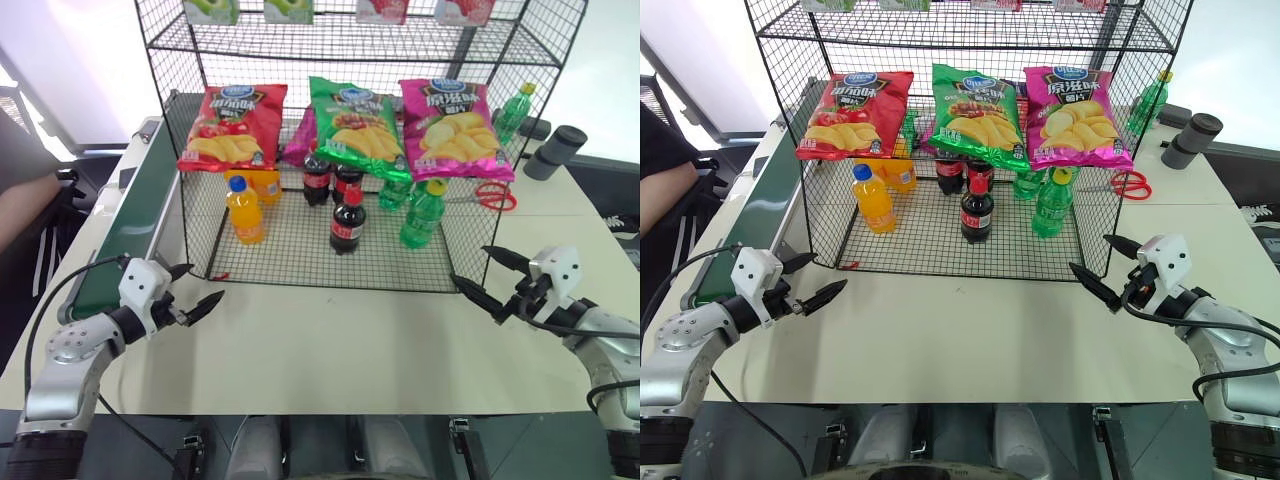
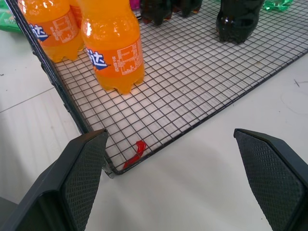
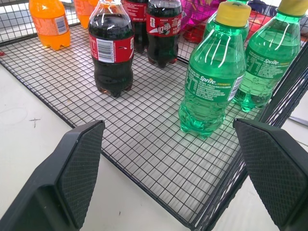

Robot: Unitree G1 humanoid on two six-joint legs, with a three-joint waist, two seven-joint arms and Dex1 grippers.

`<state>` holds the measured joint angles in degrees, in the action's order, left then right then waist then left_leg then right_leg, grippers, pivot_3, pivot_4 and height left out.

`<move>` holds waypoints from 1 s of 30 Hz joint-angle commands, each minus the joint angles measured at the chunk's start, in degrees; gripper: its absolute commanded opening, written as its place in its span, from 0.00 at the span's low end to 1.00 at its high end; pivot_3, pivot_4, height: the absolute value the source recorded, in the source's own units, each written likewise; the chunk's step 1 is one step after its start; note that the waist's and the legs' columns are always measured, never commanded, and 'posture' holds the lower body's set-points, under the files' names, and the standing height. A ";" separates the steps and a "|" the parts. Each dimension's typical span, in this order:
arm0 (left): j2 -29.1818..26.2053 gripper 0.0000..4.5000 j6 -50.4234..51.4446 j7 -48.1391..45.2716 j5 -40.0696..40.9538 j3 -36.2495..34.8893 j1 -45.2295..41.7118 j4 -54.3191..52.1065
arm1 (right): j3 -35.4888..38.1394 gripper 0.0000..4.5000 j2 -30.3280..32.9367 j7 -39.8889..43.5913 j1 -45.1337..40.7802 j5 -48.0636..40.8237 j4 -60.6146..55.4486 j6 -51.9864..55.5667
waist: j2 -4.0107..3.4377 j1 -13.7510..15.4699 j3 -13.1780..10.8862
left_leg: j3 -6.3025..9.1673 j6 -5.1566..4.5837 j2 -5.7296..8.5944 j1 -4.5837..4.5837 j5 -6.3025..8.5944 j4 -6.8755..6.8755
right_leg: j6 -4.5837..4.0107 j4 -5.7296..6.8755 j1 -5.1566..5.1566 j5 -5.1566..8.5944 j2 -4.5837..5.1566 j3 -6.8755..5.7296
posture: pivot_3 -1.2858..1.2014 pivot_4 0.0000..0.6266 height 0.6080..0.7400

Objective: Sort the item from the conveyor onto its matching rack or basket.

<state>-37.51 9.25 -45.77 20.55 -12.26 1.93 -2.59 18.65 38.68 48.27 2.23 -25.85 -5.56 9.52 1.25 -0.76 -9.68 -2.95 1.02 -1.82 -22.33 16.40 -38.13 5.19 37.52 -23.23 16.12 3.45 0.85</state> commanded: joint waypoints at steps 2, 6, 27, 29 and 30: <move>-0.24 1.00 -0.67 0.88 -0.40 -1.47 -0.36 -0.73 | 0.51 0.99 0.03 -0.61 -0.48 -0.20 -2.41 -0.19 | 0.00 0.00 0.00 | 0.00 0.00 0.00 0.00 0.00 0.00 | 0.00 0.00 0.00 0.00 0.00 0.00 | 0.52 0.24 1.00; -0.21 1.00 -0.64 0.93 -0.39 -1.48 -0.43 -0.75 | 0.29 0.99 0.07 -0.85 -0.76 -0.23 -2.46 -0.06 | 0.00 0.00 0.00 | 0.00 0.00 0.00 0.00 0.00 0.00 | 0.00 0.00 0.00 0.00 0.01 0.00 | 0.52 0.24 1.00; -0.72 1.00 0.68 0.73 0.31 -2.26 1.08 -2.58 | 0.32 0.99 -0.34 0.13 -0.23 0.31 -1.29 -1.15 | 0.00 0.01 0.00 | 0.00 0.00 0.00 0.00 0.00 0.01 | -0.04 0.00 0.00 0.02 0.06 0.00 | 0.52 0.24 1.00; -0.76 1.00 0.84 0.71 0.45 -2.37 1.23 -2.76 | 0.33 0.99 -0.35 0.14 -0.16 0.38 -1.32 -1.09 | 0.00 0.02 0.00 | 0.01 0.00 0.00 -0.01 0.00 0.01 | -0.08 -0.01 0.00 0.04 0.07 0.00 | 0.52 0.24 1.00; -0.77 1.00 0.87 0.70 0.49 -2.41 1.35 -2.86 | 0.37 0.99 -0.35 0.14 -0.13 0.41 -1.36 -1.04 | 0.00 0.02 0.00 | 0.00 0.00 0.00 -0.01 0.00 0.01 | -0.12 -0.02 -0.01 0.07 0.07 0.00 | 0.52 0.24 1.00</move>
<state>-37.58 9.95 -45.43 20.61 -12.64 2.87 -3.58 18.44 38.63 48.58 2.18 -25.04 -5.84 9.46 1.25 -0.74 -9.68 -2.94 1.03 -1.82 -22.34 16.40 -38.12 5.04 37.50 -23.24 16.21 3.53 0.85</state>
